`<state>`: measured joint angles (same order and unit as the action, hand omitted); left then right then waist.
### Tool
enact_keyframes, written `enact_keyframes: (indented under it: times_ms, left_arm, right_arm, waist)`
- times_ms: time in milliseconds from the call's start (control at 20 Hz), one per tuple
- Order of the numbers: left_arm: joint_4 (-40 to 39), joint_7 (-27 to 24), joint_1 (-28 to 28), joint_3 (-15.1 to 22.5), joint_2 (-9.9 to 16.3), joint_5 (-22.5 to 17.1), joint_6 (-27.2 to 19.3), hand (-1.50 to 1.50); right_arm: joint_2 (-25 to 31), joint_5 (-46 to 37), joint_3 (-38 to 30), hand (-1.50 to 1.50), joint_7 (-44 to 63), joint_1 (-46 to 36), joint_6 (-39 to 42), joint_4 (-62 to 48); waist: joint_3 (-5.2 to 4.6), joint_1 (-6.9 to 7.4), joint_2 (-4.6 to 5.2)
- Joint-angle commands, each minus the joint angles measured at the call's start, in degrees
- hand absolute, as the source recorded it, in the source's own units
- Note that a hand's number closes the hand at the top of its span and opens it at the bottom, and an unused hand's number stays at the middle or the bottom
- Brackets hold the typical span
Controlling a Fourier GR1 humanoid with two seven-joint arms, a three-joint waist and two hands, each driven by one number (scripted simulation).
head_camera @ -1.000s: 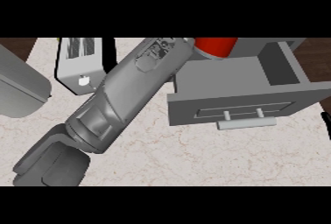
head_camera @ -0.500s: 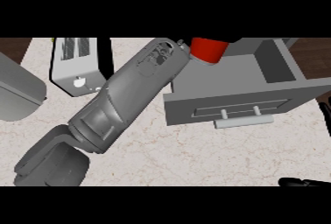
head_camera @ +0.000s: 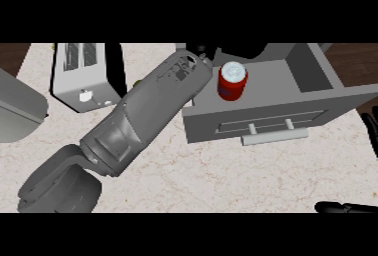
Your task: Pick up the can, place it into the drawer and close the drawer
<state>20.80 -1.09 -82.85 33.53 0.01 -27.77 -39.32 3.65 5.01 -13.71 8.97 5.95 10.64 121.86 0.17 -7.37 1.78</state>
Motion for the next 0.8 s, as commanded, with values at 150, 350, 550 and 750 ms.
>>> enact_keyframes:
  times_ms: [150,350,550,750]
  left_arm:
    - [-0.5,1.0,-0.6,2.1,0.0,-1.9,-3.9,-1.5]
    - [-0.7,-0.2,-0.4,2.4,0.0,-3.3,-4.8,-1.5]
    - [-0.6,-2.2,0.3,1.7,0.0,-5.0,-5.5,-1.5]
    - [2.7,-2.5,2.7,2.1,0.0,-7.4,-6.0,-1.5]
  right_arm:
    - [0.1,0.9,-0.6,-1.5,-0.7,1.6,0.8,0.3]
    - [1.1,1.2,-1.0,-1.5,0.4,-1.2,0.3,1.2]
    - [1.1,-3.7,1.4,-1.5,-0.2,-0.9,-0.4,3.6]
    - [3.0,-10.9,1.4,-1.5,-5.8,0.4,-0.1,2.6]
  waist:
    - [0.0,0.06,-0.3]
    - [0.0,-0.75,0.07]
    - [-0.07,-0.21,0.08]
    - [-0.06,1.01,-0.28]
